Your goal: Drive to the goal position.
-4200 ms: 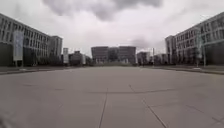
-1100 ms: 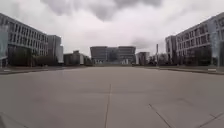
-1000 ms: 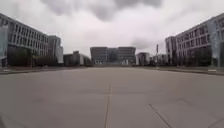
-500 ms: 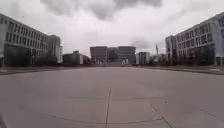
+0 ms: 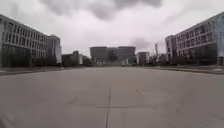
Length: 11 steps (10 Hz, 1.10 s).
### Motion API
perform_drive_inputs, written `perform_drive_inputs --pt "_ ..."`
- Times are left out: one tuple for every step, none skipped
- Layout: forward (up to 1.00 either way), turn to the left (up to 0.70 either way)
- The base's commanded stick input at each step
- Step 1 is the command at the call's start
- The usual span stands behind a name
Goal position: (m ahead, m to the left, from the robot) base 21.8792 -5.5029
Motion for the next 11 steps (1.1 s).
perform_drive_inputs --pt "0.70 0.01" --pt "0.70 0.01" --pt "0.70 0.01" --pt "0.70 0.01" --pt "0.70 0.01" --pt "0.70 0.01" --pt "0.70 0.01" --pt "0.70 0.01" --pt "0.70 0.01" --pt "0.70 0.01" --pt "0.70 0.01"
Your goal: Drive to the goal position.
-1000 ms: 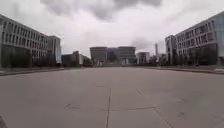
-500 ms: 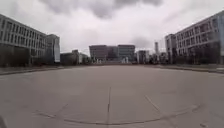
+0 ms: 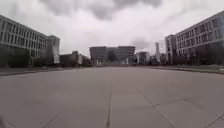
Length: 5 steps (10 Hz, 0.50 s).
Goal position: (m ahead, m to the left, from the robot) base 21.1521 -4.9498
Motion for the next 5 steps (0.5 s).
perform_drive_inputs --pt "0.70 0.01" --pt "0.70 0.01" --pt "0.70 0.01" --pt "0.70 0.01" --pt "0.70 0.01"
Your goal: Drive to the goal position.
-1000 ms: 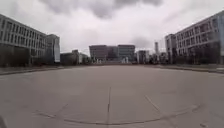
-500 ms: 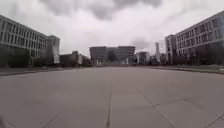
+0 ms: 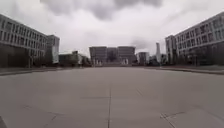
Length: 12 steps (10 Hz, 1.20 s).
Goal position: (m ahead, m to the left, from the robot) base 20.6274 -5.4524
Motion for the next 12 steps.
perform_drive_inputs --pt "0.70 0.01" --pt "0.70 0.01" --pt "0.70 0.01" --pt "0.70 0.01" --pt "0.70 0.01" --pt "0.70 0.01" --pt "0.70 0.01" --pt "0.70 0.01" --pt "0.70 0.01" --pt "0.70 0.01" --pt "0.70 0.01" --pt "0.70 0.01"
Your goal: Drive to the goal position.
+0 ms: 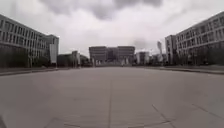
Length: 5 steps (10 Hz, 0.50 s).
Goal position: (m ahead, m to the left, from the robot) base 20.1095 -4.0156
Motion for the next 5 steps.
perform_drive_inputs --pt "0.70 0.01" --pt "0.70 0.01" --pt "0.70 0.01" --pt "0.70 0.01" --pt "0.70 0.01"
